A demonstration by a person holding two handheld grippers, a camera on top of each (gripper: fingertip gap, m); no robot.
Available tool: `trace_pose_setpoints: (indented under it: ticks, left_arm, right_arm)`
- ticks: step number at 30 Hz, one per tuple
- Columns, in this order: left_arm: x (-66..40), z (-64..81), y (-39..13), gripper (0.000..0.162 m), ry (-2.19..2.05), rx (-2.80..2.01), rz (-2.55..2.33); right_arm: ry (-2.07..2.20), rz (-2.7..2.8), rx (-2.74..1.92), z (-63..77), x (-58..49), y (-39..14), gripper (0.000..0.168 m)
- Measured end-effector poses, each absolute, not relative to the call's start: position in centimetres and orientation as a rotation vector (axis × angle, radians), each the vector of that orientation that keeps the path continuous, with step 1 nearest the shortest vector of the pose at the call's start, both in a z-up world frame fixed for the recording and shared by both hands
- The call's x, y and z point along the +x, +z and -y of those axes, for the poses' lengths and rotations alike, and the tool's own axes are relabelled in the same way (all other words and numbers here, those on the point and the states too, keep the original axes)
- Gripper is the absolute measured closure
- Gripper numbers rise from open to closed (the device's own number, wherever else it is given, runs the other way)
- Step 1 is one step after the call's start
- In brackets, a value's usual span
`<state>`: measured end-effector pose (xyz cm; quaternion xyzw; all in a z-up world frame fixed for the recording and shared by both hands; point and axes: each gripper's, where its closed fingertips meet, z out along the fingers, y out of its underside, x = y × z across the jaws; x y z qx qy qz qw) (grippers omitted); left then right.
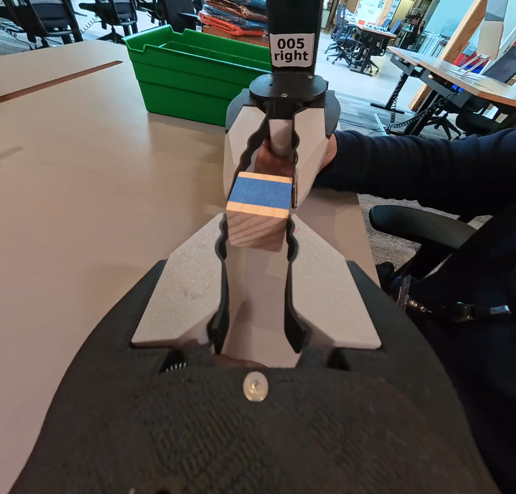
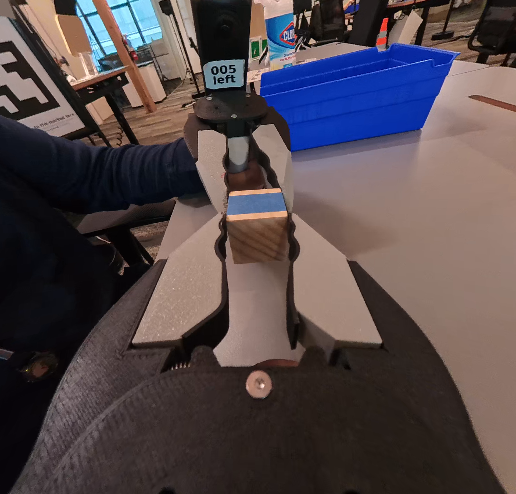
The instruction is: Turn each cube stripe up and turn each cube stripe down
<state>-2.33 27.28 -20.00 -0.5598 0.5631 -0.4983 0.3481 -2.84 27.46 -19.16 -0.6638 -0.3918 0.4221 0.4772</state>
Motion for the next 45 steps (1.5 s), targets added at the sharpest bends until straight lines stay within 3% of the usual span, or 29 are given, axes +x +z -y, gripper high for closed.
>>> trace_pose_setpoints:
  ticks: [8,11,17,21,23,26,31,42,45]
  left_arm:
    - [-2.2,-27.3,-20.0,0.122,-1.274,-1.418,-1.460]
    - [-2.4,-27.7,-20.7,0.104,-1.219,-1.426,-1.485]
    - [-2.5,-29.0,-21.0,0.113,-1.165,-1.468,-1.441]
    - [-2.4,-28.8,-21.0,0.115,-1.134,-1.449,-1.457]
    - [-2.2,-28.7,-21.4,0.116,-1.109,-1.450,-1.474]
    - [-1.9,-28.6,-22.1,0.116,-1.080,-1.463,-1.504]
    - [-2.1,-28.9,-21.6,0.120,-1.096,-1.454,-1.464]
    - [-2.1,-29.0,-21.9,0.120,-1.068,-1.459,-1.478]
    - [-2.1,-29.1,-21.9,0.120,-1.076,-1.470,-1.472]
  right_arm:
    - [0.957,0.963,-1.596,-27.5,-2.5,-18.7,0.128]
    - [0.882,0.889,-1.598,-28.0,-0.9,-18.0,0.128]
    - [0.610,0.712,-1.460,-23.5,4.8,-10.1,0.129]
    - [0.191,0.460,-1.489,-20.8,16.4,-5.2,0.128]
    - [0.029,0.308,-1.586,-20.6,23.3,-6.3,0.129]
    - [-0.089,0.127,-1.808,-21.8,31.2,-12.8,0.128]
    - [-0.106,0.002,-2.032,-23.3,35.4,-20.4,0.128]
    - [-0.101,-0.058,-2.378,-23.2,37.0,-26.0,0.127]
    - [-0.151,-0.053,-2.311,-22.8,37.1,-24.4,0.130]
